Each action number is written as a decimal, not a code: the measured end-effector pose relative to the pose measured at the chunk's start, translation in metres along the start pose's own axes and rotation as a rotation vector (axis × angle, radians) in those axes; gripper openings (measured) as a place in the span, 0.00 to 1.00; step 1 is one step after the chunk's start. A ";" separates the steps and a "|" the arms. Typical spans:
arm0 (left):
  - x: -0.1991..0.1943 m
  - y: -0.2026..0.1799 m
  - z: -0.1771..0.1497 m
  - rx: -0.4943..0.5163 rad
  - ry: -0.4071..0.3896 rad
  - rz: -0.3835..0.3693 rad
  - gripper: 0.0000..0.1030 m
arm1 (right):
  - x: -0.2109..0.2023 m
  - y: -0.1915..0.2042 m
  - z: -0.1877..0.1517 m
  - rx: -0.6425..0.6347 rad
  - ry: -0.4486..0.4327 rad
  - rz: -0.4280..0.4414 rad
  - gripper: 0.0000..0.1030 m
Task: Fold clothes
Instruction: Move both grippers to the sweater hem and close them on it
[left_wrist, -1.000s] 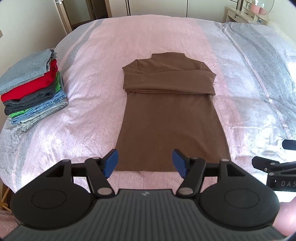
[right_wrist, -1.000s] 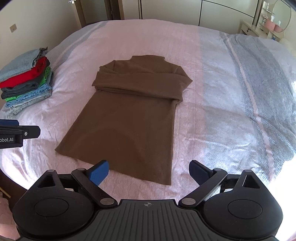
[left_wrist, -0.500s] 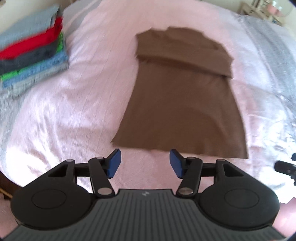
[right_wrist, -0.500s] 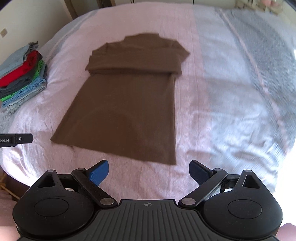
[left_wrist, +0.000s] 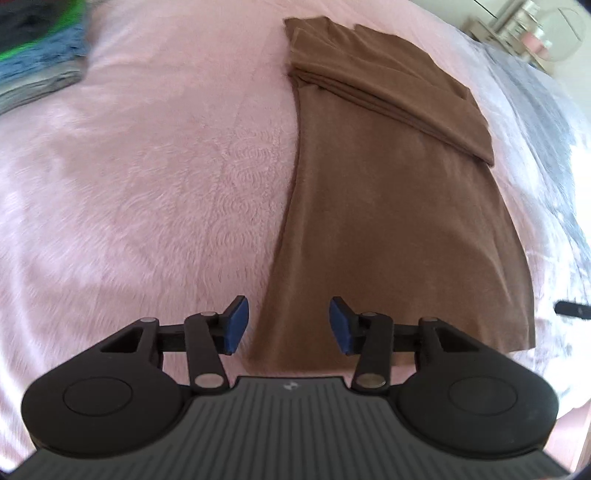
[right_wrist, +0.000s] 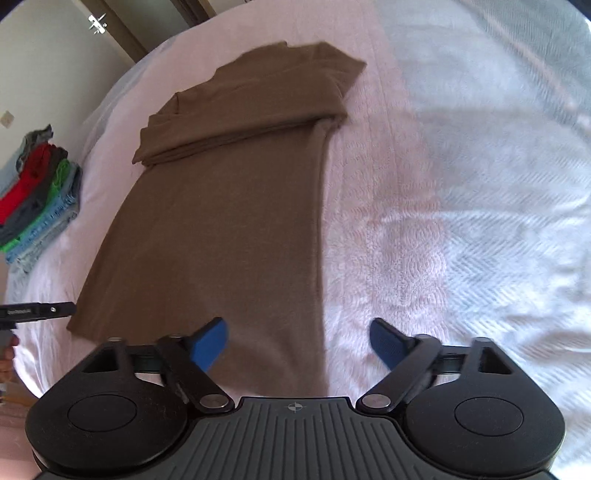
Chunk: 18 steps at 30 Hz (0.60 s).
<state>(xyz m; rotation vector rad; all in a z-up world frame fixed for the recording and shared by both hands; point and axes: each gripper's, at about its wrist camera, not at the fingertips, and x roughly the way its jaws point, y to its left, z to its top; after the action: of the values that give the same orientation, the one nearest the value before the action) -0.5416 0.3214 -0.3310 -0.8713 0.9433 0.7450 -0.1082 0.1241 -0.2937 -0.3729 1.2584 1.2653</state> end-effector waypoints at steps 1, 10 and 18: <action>0.007 0.006 0.002 0.006 0.011 -0.024 0.41 | 0.008 -0.010 0.000 0.030 0.018 0.034 0.82; 0.031 0.054 0.006 -0.138 0.081 -0.331 0.40 | 0.040 -0.062 0.005 0.201 0.067 0.325 0.81; 0.034 0.054 -0.002 -0.125 0.088 -0.355 0.02 | 0.050 -0.067 0.009 0.219 0.094 0.328 0.03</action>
<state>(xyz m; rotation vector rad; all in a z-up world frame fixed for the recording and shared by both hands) -0.5745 0.3495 -0.3784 -1.1535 0.7954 0.4659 -0.0568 0.1329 -0.3591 -0.0688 1.5683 1.3770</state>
